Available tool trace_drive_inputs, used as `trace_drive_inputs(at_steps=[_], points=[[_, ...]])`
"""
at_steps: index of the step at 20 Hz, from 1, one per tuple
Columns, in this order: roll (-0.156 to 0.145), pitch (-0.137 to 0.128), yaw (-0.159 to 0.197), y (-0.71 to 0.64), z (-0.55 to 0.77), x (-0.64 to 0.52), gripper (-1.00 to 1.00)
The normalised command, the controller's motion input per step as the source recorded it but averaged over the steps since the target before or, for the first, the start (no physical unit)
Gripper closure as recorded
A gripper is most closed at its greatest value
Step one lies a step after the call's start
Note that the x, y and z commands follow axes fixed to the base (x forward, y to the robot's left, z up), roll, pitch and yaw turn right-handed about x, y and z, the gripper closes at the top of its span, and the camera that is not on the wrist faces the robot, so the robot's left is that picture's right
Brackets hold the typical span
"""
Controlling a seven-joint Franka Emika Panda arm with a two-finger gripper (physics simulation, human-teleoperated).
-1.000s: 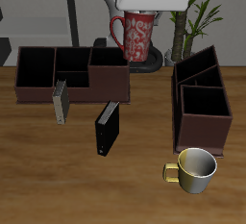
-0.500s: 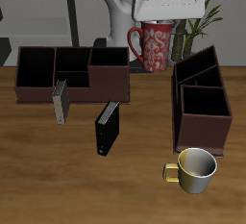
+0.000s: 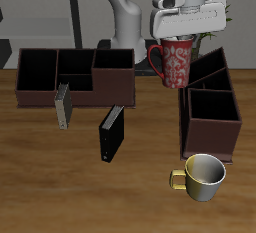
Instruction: Place the red mug into the left desk caddy's right compartment
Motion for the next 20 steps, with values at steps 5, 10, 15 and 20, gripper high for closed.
trace_drive_inputs(at_steps=[5, 10, 15, 20], points=[[0.021, 0.008, -0.002, 0.22, -0.09, 0.08, 1.00], [0.022, 0.004, 0.006, 0.12, -0.07, 0.05, 1.00], [-0.006, 0.007, -0.024, 0.11, -0.07, 0.09, 1.00], [0.015, 0.013, -0.008, 0.15, -0.10, 0.03, 1.00]])
